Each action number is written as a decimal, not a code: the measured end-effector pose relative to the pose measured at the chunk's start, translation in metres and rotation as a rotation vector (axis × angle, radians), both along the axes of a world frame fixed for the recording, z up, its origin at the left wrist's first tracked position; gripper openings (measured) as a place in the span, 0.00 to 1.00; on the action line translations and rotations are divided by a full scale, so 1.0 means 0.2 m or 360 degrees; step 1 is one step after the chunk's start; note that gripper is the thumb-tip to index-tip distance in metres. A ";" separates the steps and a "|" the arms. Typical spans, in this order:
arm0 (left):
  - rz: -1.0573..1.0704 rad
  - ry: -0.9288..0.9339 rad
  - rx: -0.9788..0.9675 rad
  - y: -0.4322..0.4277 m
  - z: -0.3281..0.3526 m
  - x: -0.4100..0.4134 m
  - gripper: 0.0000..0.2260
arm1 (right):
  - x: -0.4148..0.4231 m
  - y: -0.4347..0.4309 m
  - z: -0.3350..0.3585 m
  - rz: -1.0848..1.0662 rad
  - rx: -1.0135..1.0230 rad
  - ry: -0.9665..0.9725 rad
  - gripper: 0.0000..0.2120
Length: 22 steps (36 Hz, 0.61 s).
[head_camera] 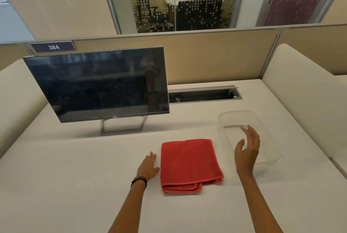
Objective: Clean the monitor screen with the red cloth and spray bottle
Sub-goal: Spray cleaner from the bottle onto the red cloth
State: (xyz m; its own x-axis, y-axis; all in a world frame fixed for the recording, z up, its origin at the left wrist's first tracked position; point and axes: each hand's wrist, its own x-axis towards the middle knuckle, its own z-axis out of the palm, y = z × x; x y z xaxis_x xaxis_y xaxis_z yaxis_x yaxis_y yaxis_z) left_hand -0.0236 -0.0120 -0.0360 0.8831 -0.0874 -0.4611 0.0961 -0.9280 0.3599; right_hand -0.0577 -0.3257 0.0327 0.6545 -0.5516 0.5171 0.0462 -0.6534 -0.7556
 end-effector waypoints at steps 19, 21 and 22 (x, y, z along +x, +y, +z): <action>-0.0092 0.0008 0.0193 0.01 -0.04 -0.13 0.35 | -0.05 -0.14 -0.01 -0.0151 0.0355 0.0965 0.26; -0.0078 -0.0003 0.0172 0.02 -0.05 -0.16 0.35 | -0.06 -0.13 -0.01 -0.0165 0.0267 0.1008 0.22; -0.0071 -0.0008 0.0160 0.02 -0.05 -0.17 0.35 | -0.06 -0.12 -0.02 -0.0173 0.0211 0.1032 0.20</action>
